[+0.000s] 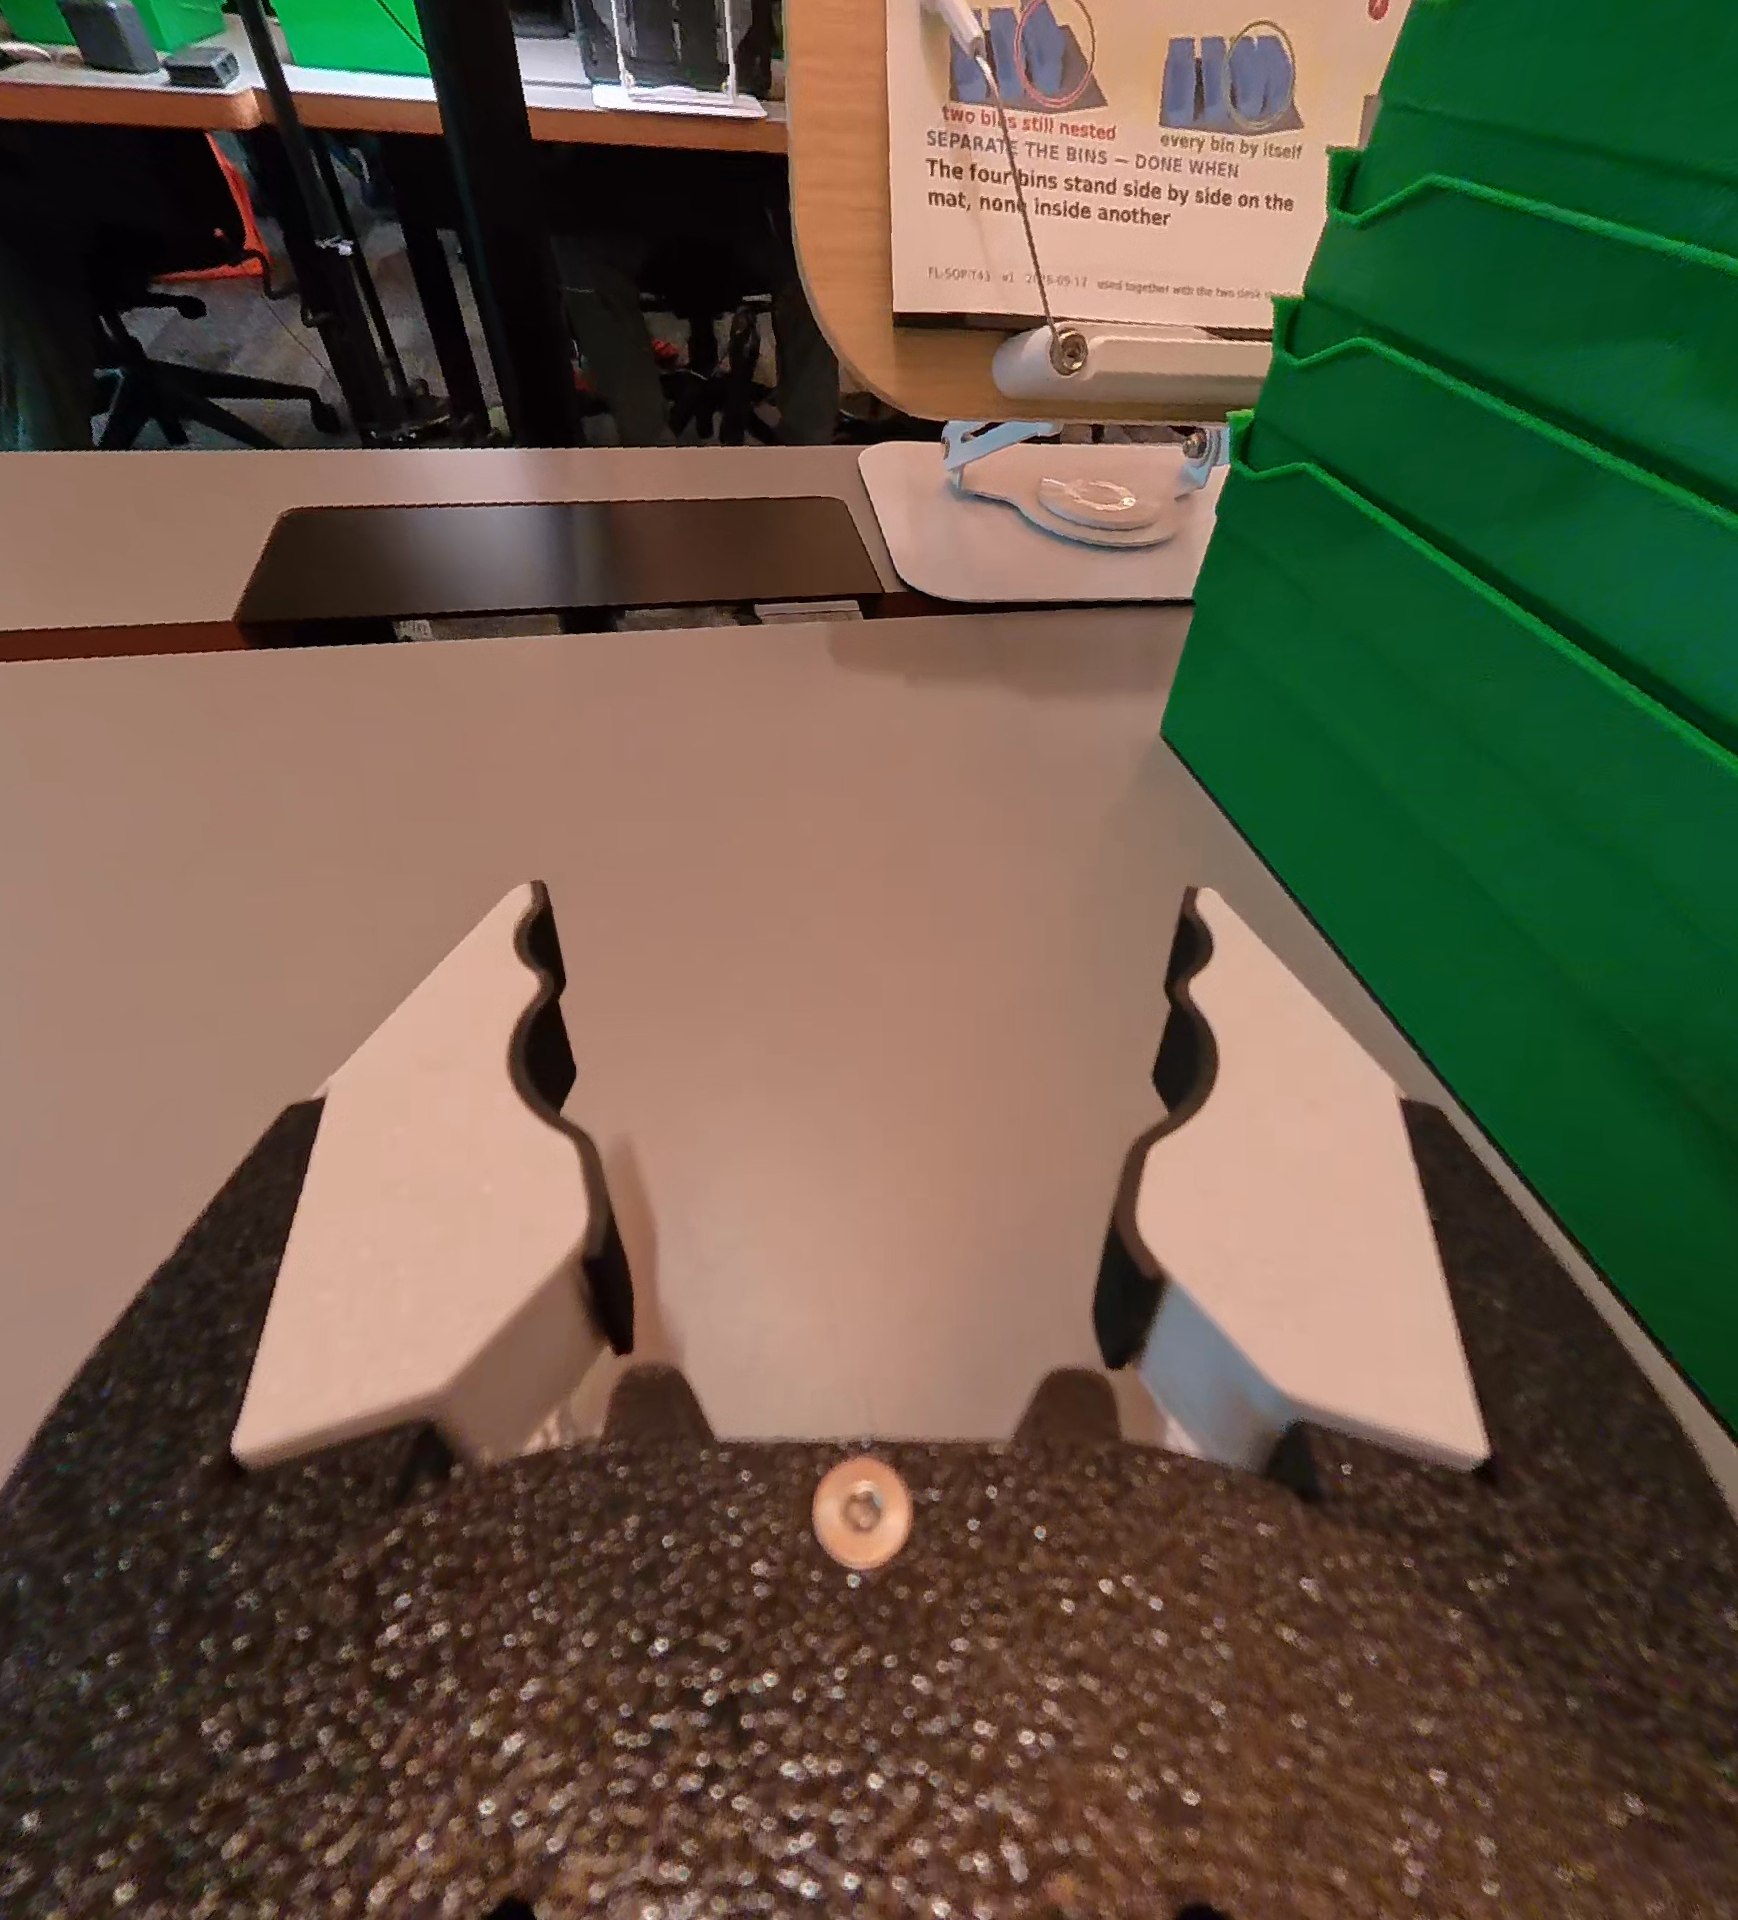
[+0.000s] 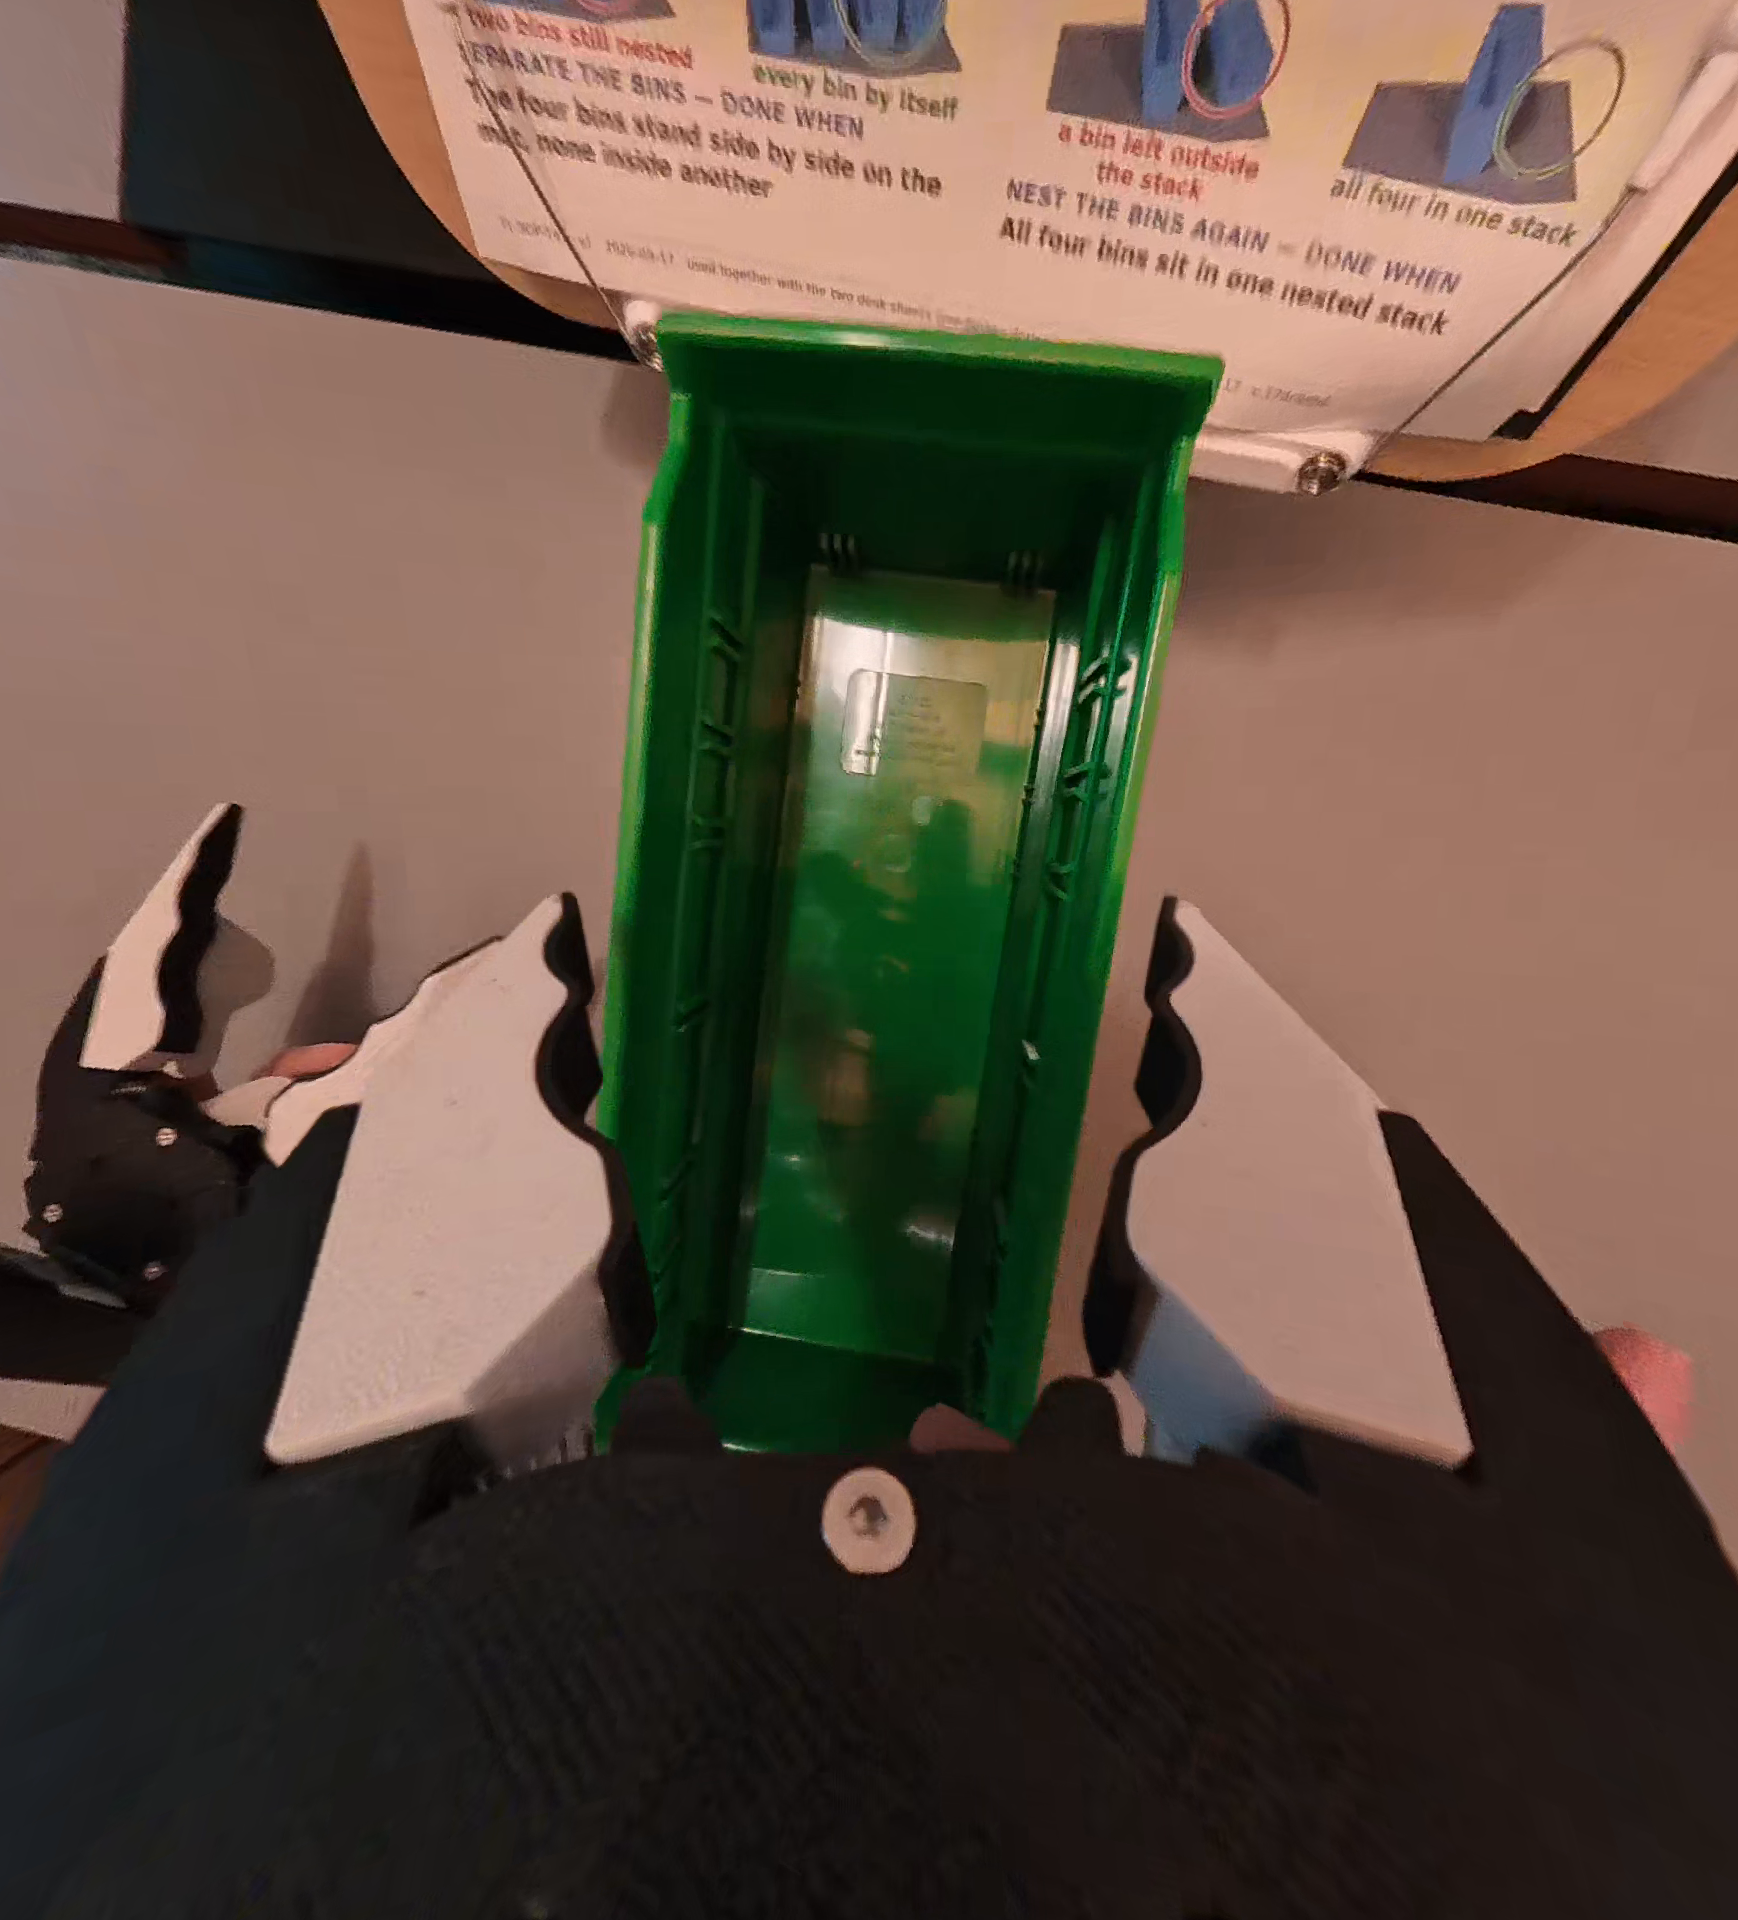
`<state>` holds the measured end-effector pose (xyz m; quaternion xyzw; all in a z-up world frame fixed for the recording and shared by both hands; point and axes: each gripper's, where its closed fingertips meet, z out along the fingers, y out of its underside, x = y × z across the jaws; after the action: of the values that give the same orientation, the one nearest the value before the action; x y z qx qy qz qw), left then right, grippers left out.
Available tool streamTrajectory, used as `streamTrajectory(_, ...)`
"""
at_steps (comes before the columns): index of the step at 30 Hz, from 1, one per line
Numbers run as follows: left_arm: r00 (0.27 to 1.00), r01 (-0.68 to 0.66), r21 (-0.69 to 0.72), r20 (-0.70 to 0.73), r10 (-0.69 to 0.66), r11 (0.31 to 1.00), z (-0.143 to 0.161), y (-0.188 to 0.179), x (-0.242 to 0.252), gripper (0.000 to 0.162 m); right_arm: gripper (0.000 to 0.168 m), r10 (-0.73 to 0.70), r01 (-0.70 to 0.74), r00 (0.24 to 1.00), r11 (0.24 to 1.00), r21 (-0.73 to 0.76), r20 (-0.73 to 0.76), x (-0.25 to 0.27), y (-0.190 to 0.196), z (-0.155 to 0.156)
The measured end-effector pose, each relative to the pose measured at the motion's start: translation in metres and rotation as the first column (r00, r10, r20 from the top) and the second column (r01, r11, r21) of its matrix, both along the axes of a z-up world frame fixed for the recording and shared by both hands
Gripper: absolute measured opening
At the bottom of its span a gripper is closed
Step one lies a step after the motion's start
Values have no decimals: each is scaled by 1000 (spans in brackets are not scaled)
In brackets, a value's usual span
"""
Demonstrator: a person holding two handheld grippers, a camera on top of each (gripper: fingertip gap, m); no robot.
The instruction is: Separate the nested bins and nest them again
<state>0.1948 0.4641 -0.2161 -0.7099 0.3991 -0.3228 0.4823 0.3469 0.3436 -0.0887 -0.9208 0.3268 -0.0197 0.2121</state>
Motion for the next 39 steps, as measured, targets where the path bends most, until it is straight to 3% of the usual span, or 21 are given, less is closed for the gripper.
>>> streamTrajectory(8,1000,11,8,-10,-11,1000,-1,-4,1,114,127,21,-20,1000,998,-65,14,-9,2,-34)
streamTrajectory(17,1000,13,-13,-12,-13,1000,-5,-4,2,114,132,13,-19,999,992,-126,-45,-14,-6,-52)
streamTrajectory(29,999,24,-29,-20,-25,999,-8,-7,4,113,131,88,-100,994,975,-199,-67,-21,-13,-52)
streamTrajectory(39,999,39,-64,-16,-40,997,-12,-9,6,113,116,89,-108,992,968,-227,-93,-22,-15,-49)
